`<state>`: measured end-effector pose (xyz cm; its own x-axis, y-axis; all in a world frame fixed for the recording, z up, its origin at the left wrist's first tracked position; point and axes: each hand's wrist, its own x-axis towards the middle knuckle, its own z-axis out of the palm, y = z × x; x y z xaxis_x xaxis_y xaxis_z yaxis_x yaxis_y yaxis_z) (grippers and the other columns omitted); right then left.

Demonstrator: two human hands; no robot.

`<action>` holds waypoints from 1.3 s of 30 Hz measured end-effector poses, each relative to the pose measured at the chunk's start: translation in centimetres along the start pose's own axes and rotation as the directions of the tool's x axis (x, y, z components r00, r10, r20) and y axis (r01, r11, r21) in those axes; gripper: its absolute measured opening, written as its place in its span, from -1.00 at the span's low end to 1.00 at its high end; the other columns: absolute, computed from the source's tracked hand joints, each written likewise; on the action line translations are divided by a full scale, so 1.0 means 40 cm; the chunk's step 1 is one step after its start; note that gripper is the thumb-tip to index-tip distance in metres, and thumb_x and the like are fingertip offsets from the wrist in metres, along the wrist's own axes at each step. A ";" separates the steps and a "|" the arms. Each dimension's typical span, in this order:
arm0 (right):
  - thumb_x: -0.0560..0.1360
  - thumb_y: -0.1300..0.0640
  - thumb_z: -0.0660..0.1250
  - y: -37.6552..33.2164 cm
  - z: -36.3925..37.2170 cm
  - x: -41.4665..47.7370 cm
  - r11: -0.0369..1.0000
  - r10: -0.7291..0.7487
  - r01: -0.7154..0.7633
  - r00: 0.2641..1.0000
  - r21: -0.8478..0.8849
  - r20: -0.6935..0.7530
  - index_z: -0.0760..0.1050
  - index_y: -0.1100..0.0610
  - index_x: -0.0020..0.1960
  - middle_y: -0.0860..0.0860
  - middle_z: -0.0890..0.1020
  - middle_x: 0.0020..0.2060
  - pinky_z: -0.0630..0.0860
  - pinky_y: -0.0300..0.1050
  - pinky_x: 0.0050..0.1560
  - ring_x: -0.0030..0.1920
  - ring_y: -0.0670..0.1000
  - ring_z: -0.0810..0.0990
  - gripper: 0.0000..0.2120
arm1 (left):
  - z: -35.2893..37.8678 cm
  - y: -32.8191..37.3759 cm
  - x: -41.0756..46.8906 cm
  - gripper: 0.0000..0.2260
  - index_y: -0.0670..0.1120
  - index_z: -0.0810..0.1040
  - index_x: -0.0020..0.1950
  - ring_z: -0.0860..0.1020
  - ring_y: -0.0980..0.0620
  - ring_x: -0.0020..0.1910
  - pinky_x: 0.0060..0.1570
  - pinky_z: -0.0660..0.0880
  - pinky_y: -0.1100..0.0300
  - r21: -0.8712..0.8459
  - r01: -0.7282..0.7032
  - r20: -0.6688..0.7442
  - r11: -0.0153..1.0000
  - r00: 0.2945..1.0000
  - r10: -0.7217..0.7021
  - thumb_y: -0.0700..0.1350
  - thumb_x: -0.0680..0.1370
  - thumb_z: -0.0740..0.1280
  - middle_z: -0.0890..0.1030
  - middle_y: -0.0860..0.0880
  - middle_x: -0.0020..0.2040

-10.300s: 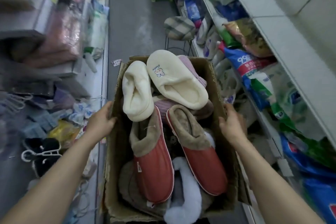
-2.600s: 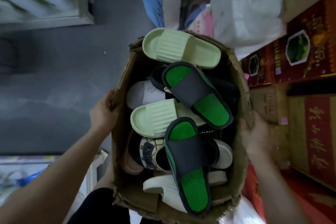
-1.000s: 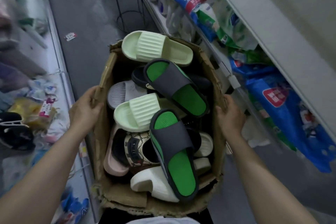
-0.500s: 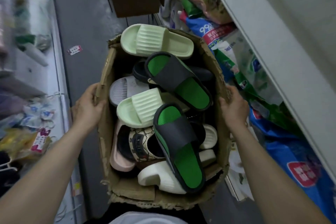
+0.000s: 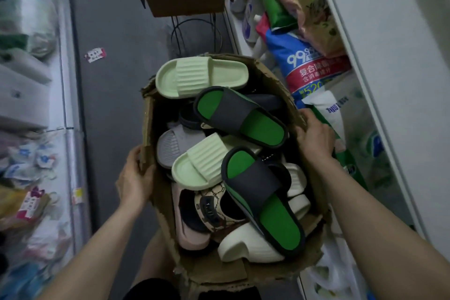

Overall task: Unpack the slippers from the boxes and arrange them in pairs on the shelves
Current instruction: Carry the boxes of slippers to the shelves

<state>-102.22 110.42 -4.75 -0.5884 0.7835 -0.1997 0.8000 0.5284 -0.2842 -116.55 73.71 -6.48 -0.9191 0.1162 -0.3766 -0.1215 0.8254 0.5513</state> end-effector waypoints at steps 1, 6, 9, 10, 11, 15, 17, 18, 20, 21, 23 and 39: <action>0.48 0.17 0.38 -0.001 0.015 0.025 1.000 -0.004 0.004 1.000 -0.006 0.012 0.45 -0.01 0.29 0.27 0.66 -0.06 0.53 0.15 -0.03 -0.06 0.34 0.60 -0.61 | 0.017 -0.001 0.009 -0.56 0.13 0.34 0.35 0.55 -0.17 0.15 0.13 0.46 -0.06 -0.020 0.032 0.005 0.999 0.999 -0.032 -0.09 0.51 0.36 0.58 -0.06 0.22; 0.52 0.16 0.35 -0.014 0.089 0.118 0.997 -0.004 0.009 0.998 -0.076 0.067 0.43 0.01 0.33 0.34 0.62 -0.02 0.47 0.14 -0.05 -0.03 0.38 0.58 -0.61 | 0.088 -0.012 0.043 -0.57 0.12 0.32 0.34 0.55 -0.16 0.14 0.14 0.43 -0.06 -0.046 0.093 0.011 0.995 0.996 -0.092 -0.11 0.52 0.35 0.58 -0.05 0.19; 0.52 0.16 0.34 -0.018 0.128 0.145 0.995 0.009 -0.001 0.997 -0.099 0.074 0.41 0.01 0.34 0.34 0.61 0.00 0.48 0.15 -0.04 -0.02 0.38 0.57 -0.60 | 0.116 -0.020 0.061 -0.56 0.08 0.30 0.36 0.54 -0.20 0.16 0.12 0.40 -0.05 0.012 0.111 0.014 0.994 0.994 -0.112 -0.13 0.53 0.34 0.56 -0.08 0.22; 0.53 0.17 0.33 -0.017 0.138 0.151 0.995 0.018 -0.011 0.997 -0.102 0.070 0.41 0.01 0.34 0.34 0.61 0.00 0.48 0.15 -0.04 -0.02 0.38 0.57 -0.60 | 0.122 -0.022 0.064 -0.55 0.07 0.30 0.37 0.54 -0.20 0.16 0.11 0.40 -0.04 0.021 0.106 0.017 0.994 0.994 -0.106 -0.13 0.53 0.34 0.56 -0.08 0.22; 0.53 0.18 0.33 -0.014 0.147 0.154 0.994 0.028 -0.021 0.997 -0.104 0.066 0.41 0.02 0.35 0.34 0.60 -0.01 0.47 0.15 -0.05 -0.02 0.39 0.57 -0.60 | 0.126 -0.024 0.065 -0.55 0.06 0.30 0.36 0.54 -0.21 0.15 0.09 0.40 -0.03 0.028 0.097 0.019 0.995 0.995 -0.098 -0.14 0.52 0.34 0.57 -0.08 0.21; 0.52 0.18 0.33 -0.006 0.161 0.148 0.993 0.055 -0.051 0.998 -0.102 0.031 0.42 0.02 0.32 0.36 0.61 -0.06 0.48 0.18 -0.06 -0.06 0.40 0.57 -0.62 | 0.127 -0.022 0.051 -0.55 0.05 0.31 0.36 0.56 -0.18 0.11 0.00 0.38 0.04 0.046 0.056 0.007 0.997 0.998 -0.056 -0.15 0.52 0.35 0.58 -0.07 0.20; 0.51 0.19 0.33 -0.004 0.158 0.137 0.994 0.052 -0.052 0.999 -0.092 -0.003 0.43 0.03 0.30 0.36 0.62 -0.09 0.47 0.18 -0.08 -0.08 0.40 0.57 -0.63 | 0.121 -0.018 0.039 -0.56 0.04 0.32 0.36 0.55 -0.17 0.12 -0.02 0.35 0.07 0.031 0.027 -0.005 0.999 1.000 -0.027 -0.17 0.52 0.35 0.57 -0.07 0.21; 0.51 0.20 0.33 -0.003 0.154 0.132 0.995 0.056 -0.057 0.998 -0.083 -0.019 0.44 0.03 0.29 0.36 0.62 -0.10 0.47 0.17 -0.09 -0.08 0.40 0.57 -0.64 | 0.119 -0.018 0.034 -0.56 0.04 0.32 0.36 0.55 -0.16 0.12 -0.02 0.35 0.08 0.022 0.011 -0.009 1.000 1.000 -0.011 -0.17 0.52 0.35 0.57 -0.07 0.21; 0.52 0.19 0.32 0.002 0.150 0.128 0.994 0.067 -0.069 0.997 -0.089 -0.024 0.44 0.03 0.30 0.36 0.62 -0.09 0.46 0.16 -0.10 -0.07 0.40 0.58 -0.65 | 0.119 -0.022 0.032 -0.55 0.05 0.31 0.36 0.55 -0.15 0.12 0.00 0.39 0.05 0.027 -0.014 0.010 1.000 1.000 0.014 -0.17 0.52 0.35 0.57 -0.06 0.21; 0.53 0.19 0.31 0.005 0.152 0.128 0.992 0.069 -0.070 0.998 -0.105 -0.010 0.43 0.03 0.30 0.36 0.62 -0.08 0.45 0.16 -0.10 -0.06 0.40 0.58 -0.65 | 0.120 -0.026 0.035 -0.53 0.05 0.29 0.37 0.56 -0.16 0.11 0.01 0.41 0.02 0.043 -0.013 0.032 0.999 0.999 0.011 -0.17 0.52 0.35 0.57 -0.07 0.21; 0.54 0.21 0.26 0.010 0.160 0.124 0.986 0.073 -0.064 0.996 -0.152 0.057 0.40 0.01 0.32 0.35 0.61 -0.03 0.45 0.15 -0.07 -0.02 0.39 0.57 -0.64 | 0.125 -0.038 0.045 -0.49 0.05 0.25 0.37 0.57 -0.20 0.10 -0.01 0.42 -0.01 0.088 -0.002 0.092 0.996 0.996 -0.006 -0.19 0.51 0.36 0.58 -0.08 0.20; 0.61 0.06 0.18 -0.031 0.000 -0.205 0.940 0.314 -0.319 0.948 0.123 0.054 0.51 0.12 0.11 0.16 0.64 0.05 0.45 0.03 -0.05 0.05 0.22 0.58 -0.80 | 0.044 0.221 0.099 -0.43 -0.18 0.28 0.47 0.34 -0.19 0.32 0.29 0.35 -0.04 0.108 -0.605 0.160 0.789 0.794 0.587 -0.31 0.48 0.34 0.35 -0.22 0.35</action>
<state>-98.39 103.35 -2.76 -0.3126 0.8911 -0.3289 0.9251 0.2070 -0.3185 -120.58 82.43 -4.41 -0.7409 0.6649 -0.0946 0.5007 0.6407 0.5821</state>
